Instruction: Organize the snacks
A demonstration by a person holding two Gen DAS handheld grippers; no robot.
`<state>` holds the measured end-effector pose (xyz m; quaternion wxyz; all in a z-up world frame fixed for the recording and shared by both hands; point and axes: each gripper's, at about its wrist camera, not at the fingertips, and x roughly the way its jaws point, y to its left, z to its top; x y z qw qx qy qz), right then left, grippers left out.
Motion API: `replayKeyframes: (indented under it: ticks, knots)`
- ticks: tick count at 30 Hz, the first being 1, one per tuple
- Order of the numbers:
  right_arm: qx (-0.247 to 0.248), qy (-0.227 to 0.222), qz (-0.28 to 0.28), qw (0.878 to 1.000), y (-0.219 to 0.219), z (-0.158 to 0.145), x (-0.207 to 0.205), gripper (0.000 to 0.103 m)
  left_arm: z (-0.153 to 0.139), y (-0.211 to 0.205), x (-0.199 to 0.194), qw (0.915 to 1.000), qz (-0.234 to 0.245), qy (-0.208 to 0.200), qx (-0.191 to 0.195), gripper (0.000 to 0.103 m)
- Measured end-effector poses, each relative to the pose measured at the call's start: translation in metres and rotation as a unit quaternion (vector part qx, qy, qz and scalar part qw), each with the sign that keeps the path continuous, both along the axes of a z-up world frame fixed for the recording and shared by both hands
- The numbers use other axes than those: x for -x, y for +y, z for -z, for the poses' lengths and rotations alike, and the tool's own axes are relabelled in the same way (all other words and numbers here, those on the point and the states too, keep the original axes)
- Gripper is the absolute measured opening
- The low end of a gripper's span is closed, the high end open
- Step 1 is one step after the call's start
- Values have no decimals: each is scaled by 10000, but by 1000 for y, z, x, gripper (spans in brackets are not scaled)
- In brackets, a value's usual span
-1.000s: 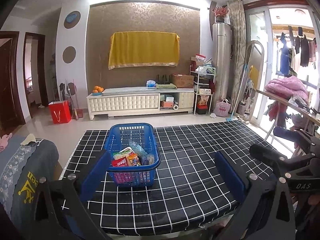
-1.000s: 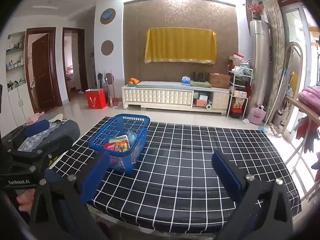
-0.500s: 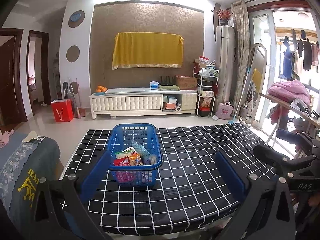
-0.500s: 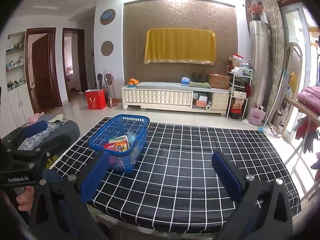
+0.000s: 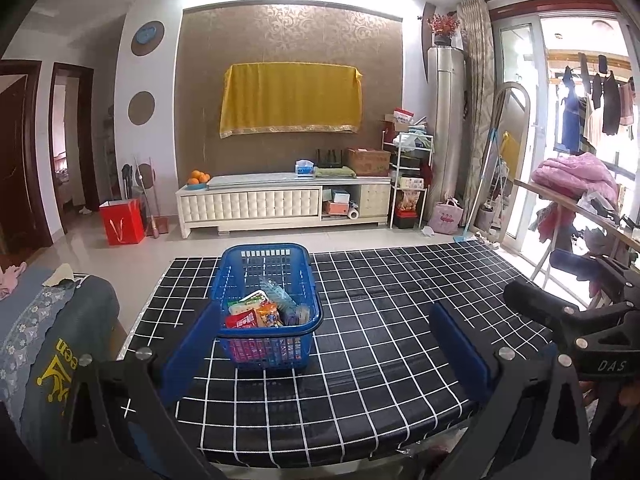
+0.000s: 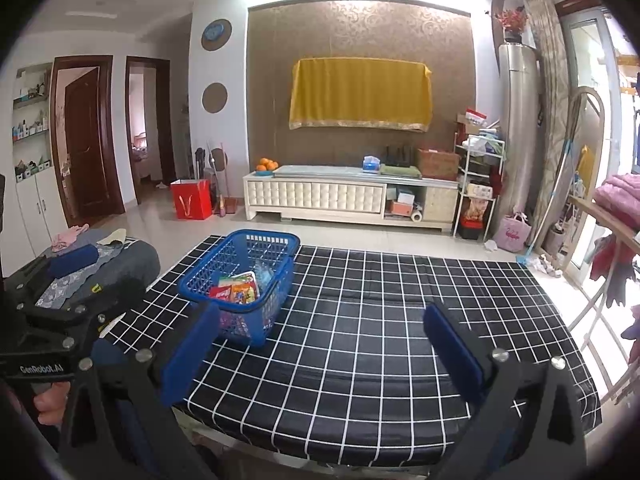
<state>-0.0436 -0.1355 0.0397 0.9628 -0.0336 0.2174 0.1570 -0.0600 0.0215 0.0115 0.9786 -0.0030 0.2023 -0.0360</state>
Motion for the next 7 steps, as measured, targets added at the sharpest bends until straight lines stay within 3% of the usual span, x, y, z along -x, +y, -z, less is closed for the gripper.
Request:
replayKeyframes:
  ticks: [7]
  knots:
    - [2, -32, -6, 10000, -2, -1, 3, 103, 0, -2, 1, 10000, 53, 7, 22, 103]
